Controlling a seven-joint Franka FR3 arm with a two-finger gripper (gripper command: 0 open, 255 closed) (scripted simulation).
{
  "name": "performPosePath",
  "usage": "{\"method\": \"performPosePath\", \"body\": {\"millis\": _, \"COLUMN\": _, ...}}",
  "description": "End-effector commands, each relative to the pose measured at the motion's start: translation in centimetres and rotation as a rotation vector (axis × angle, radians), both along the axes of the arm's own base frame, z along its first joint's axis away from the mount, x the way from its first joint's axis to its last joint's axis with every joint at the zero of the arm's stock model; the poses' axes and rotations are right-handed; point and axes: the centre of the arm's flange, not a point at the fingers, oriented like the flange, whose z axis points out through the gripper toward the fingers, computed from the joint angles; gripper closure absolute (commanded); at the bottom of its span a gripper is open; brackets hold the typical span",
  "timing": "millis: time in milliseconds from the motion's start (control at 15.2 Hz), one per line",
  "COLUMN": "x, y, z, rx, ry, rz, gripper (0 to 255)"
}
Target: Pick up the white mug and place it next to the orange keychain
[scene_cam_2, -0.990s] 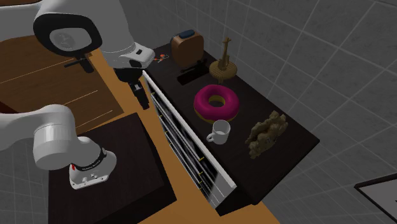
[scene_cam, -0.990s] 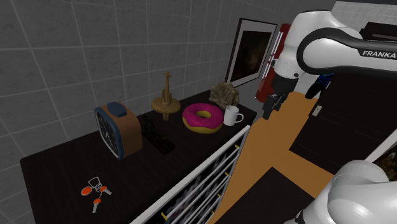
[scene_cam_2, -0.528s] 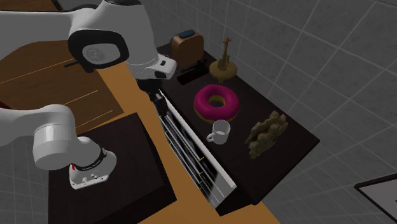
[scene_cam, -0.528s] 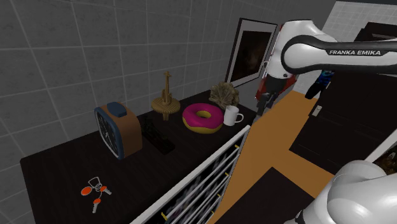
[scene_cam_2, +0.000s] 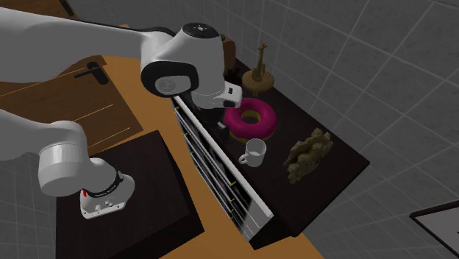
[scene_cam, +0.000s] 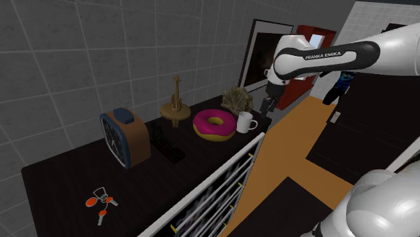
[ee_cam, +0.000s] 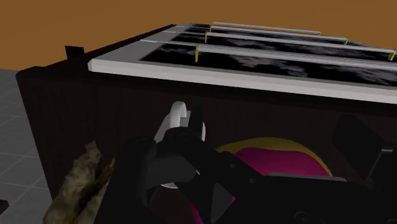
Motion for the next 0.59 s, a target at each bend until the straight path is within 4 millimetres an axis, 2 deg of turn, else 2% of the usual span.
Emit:
{"method": "performPosePath", "body": {"millis": 0, "x": 1.9, "y": -1.6, "z": -1.2, "rx": 0.004, "ry": 0.003, "rz": 0.017, "gripper": 0}}
{"method": "performPosePath", "body": {"millis": 528, "x": 10.1, "y": -7.0, "z": -5.8, "rx": 0.023, "ry": 0.016, "rz": 0.081, "gripper": 0}}
